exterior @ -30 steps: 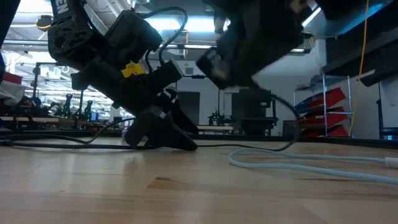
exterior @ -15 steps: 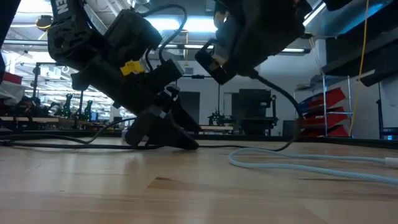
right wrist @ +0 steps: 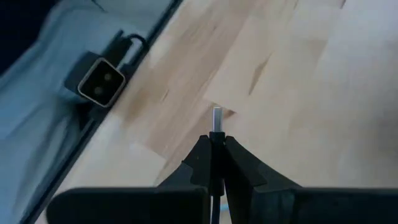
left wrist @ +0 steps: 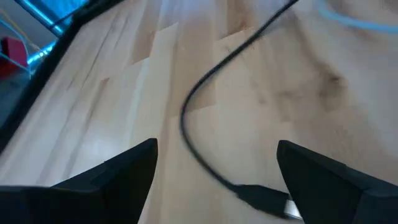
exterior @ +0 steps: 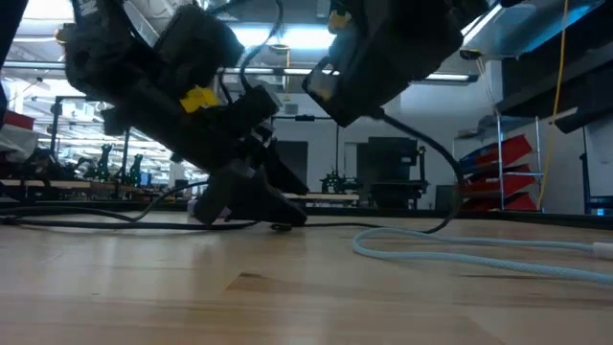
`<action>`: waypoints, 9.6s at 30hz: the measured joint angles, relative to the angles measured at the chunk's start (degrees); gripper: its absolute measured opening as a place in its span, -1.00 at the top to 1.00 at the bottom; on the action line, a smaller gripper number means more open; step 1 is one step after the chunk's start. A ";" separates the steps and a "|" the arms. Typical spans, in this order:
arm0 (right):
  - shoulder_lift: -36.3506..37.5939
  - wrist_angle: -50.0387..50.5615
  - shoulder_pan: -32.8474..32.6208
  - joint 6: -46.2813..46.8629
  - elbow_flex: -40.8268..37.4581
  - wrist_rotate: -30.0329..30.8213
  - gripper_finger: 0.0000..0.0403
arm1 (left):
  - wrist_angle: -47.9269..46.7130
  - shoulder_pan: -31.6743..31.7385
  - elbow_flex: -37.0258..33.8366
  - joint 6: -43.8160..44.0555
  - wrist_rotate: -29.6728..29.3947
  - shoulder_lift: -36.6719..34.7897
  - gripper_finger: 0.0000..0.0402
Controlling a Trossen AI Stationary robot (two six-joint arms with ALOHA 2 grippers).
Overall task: Insert USB
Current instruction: Insert the right black usb cable into the white outlet extension
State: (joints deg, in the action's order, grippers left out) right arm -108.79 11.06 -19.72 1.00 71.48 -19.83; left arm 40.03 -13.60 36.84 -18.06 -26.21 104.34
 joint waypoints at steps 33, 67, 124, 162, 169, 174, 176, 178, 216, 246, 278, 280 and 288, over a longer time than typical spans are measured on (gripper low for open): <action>9.11 -27.55 5.35 -24.68 -29.93 -8.85 1.00 | -8.53 -19.55 0.09 12.43 -37.01 -26.10 -0.57; 10.49 -13.80 39.85 -60.99 -29.97 -44.88 1.00 | -24.52 -15.12 3.08 37.59 -41.32 -25.36 -0.57; 8.17 -13.93 42.61 -60.94 -29.92 -54.36 1.00 | -93.96 -41.25 25.52 106.33 42.83 -10.16 -0.57; 8.15 -11.59 42.59 -60.99 -29.92 -53.26 1.00 | -88.50 -43.09 27.15 109.77 37.85 -5.36 -0.57; 8.15 -10.79 42.59 -61.27 -29.92 -52.63 1.00 | -88.94 -43.71 27.31 103.55 39.46 -5.16 -0.57; 8.15 -10.81 42.61 -61.29 -29.92 -52.23 1.00 | -92.18 -44.90 27.45 103.25 40.68 -5.16 -0.57; 8.15 -10.81 42.61 -61.31 -29.92 -51.83 1.00 | -93.09 -45.45 27.40 103.33 41.05 -5.18 -0.57; 8.15 -10.81 42.61 -61.31 -29.92 -51.61 1.00 | -94.30 -45.74 27.41 103.60 41.46 -5.18 -0.57; 8.15 -10.46 42.61 -61.35 -29.92 -49.68 1.00 | -102.73 -45.41 27.02 86.24 44.89 -4.98 -0.57; 8.09 -22.71 31.00 -44.68 -27.09 -33.74 1.00 | -105.11 -45.70 29.03 77.65 43.99 -6.08 -0.57; 7.50 -12.37 3.02 -10.94 -8.33 6.49 1.00 | -99.89 -59.78 29.18 78.80 33.67 -5.75 -0.57; 7.35 -13.62 2.31 -8.30 -8.26 8.39 1.00 | -99.96 -60.17 29.18 78.57 33.62 -5.75 -0.57; 7.17 -15.19 -0.93 -4.12 -8.31 15.93 1.00 | -98.99 -60.06 29.11 78.64 30.98 -5.77 -0.57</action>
State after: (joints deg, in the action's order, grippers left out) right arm -101.62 -4.14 -20.65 -3.12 63.18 -3.90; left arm -58.95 -73.65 65.95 60.57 4.77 98.56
